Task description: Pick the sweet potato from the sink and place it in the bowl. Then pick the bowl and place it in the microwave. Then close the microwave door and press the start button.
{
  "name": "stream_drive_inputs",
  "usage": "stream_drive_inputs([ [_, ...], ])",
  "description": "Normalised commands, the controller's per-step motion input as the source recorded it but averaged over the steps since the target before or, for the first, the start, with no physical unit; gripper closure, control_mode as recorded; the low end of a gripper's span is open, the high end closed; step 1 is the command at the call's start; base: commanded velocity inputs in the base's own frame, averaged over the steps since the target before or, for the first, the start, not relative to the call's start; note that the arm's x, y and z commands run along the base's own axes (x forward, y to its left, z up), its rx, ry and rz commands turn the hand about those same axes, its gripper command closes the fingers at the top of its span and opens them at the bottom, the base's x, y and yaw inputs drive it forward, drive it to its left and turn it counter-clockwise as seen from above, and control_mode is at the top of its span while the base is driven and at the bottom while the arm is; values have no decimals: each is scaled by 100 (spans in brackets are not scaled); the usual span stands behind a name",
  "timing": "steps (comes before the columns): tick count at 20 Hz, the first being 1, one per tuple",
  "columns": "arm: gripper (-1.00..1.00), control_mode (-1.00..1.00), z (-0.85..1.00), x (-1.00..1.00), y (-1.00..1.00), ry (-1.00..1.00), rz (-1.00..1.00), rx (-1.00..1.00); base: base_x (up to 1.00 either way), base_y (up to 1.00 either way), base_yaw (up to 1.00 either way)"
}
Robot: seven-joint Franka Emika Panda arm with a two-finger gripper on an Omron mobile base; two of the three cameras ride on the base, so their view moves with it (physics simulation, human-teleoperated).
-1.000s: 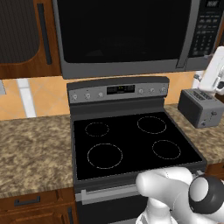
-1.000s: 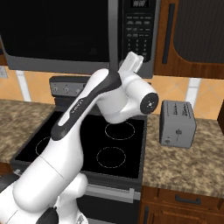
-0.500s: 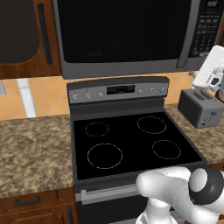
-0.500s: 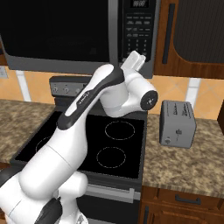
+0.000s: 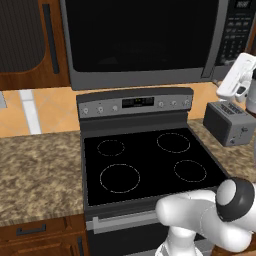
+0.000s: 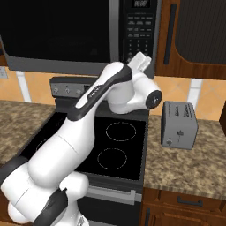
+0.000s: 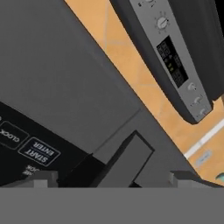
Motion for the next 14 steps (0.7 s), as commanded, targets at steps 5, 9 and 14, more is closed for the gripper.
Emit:
stream_drive_inputs([
  [5, -100, -100, -2, 29, -12, 2, 14, 1, 0, 0, 0],
  [9, -100, -100, 0, 32, -14, 2, 19, 0, 0, 0, 0],
  [14, -100, -100, -7, 33, -6, 1, 16, 0, 0, 0, 0],
])
